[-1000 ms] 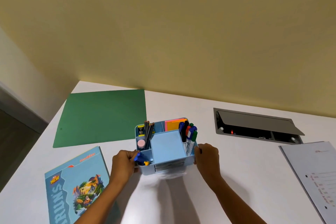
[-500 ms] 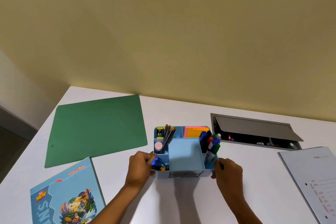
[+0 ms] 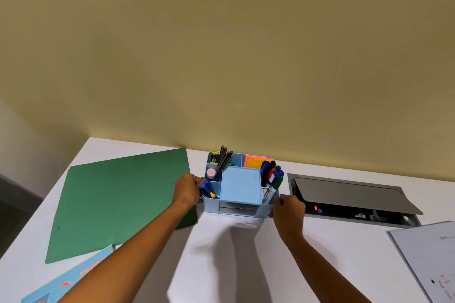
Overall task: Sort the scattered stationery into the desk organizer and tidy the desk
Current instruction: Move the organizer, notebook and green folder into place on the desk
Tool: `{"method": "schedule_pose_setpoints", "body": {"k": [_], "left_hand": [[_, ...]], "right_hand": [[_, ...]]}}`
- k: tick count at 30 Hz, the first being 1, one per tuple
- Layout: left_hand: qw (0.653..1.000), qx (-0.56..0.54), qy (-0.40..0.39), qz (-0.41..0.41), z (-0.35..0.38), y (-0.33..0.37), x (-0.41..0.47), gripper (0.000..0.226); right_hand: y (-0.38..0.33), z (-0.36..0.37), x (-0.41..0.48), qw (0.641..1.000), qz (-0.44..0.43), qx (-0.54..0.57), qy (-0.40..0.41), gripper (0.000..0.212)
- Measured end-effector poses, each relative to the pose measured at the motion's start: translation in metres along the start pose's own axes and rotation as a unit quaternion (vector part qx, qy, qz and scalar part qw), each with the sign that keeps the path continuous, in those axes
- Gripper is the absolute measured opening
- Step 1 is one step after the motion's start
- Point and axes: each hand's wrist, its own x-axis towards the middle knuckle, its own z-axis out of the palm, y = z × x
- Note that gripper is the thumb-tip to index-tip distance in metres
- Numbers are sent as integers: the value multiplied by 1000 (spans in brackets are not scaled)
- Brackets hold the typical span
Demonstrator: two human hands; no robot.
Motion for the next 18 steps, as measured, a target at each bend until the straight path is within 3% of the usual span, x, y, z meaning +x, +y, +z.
{"method": "schedule_pose_setpoints", "body": {"k": [10, 18], "left_hand": [[999, -25, 24, -26, -37, -14, 44, 18], [998, -32, 44, -40, -70, -34, 51, 28]], "right_hand": [[-33, 60, 25, 997, -56, -44, 4, 33], [-55, 94, 20, 997, -64, 27, -15, 33]]}}
